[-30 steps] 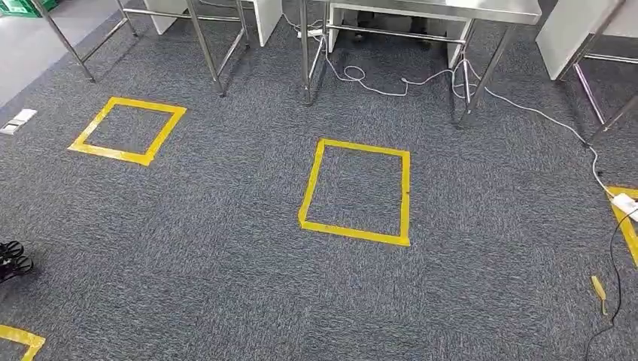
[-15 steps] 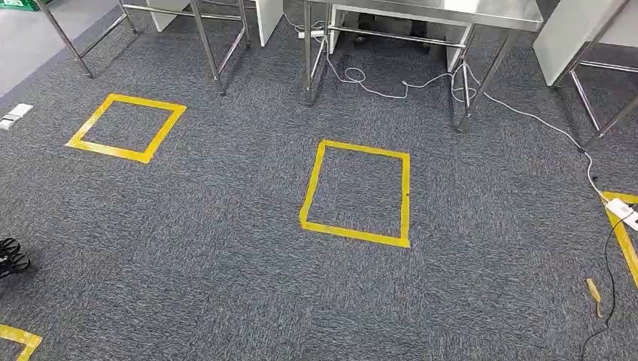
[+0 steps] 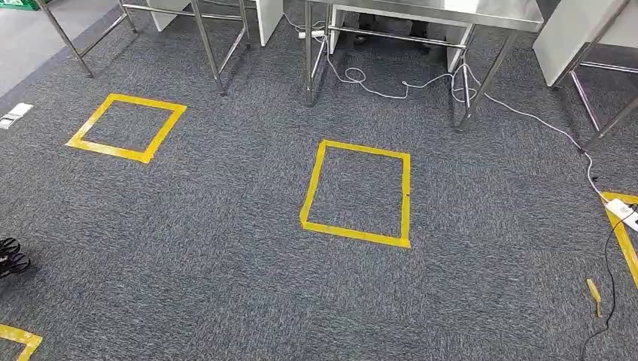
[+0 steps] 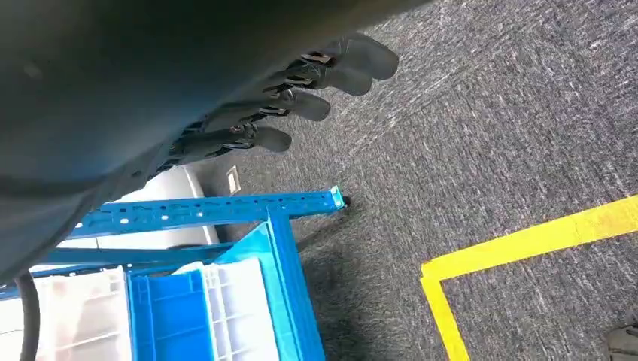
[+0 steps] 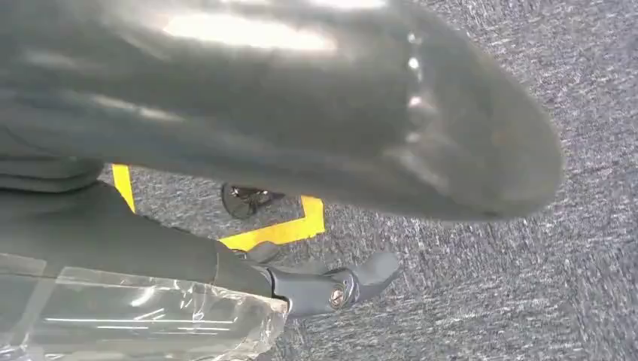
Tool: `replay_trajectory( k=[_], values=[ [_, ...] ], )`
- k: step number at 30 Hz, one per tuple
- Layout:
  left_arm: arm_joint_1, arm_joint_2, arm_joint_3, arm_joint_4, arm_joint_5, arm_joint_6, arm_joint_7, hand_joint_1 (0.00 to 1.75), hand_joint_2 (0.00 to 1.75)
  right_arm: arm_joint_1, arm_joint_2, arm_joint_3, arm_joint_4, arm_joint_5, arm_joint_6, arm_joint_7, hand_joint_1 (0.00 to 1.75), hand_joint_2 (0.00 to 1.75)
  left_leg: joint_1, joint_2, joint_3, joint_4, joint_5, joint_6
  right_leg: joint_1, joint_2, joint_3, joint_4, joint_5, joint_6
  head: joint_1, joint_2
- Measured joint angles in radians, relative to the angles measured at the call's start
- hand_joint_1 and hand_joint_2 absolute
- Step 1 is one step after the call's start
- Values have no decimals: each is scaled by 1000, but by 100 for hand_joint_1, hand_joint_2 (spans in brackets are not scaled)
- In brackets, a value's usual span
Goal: Take the parts from the cabinet and place them on the table.
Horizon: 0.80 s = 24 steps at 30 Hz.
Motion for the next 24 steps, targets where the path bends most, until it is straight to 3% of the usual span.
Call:
replay_trajectory(
  k=[22,23,24],
  values=[
    [0,0,6,0,0,-1,2,0,0,-1,-2,-7,0,15,-13,10,0,0,-1,0,0,0,0,0,0,0,0,0,0,0,0,0],
    [0,0,6,0,0,2,3,0,175,-1,-2,-7,-1,17,-15,10,0,0,-1,0,0,0,0,0,0,0,0,0,0,0,0,0],
    [0,0,6,0,0,5,4,0,175,-1,-2,-7,-1,19,-18,11,0,0,-1,0,0,0,0,0,0,0,0,0,0,0,0,0]
  ],
)
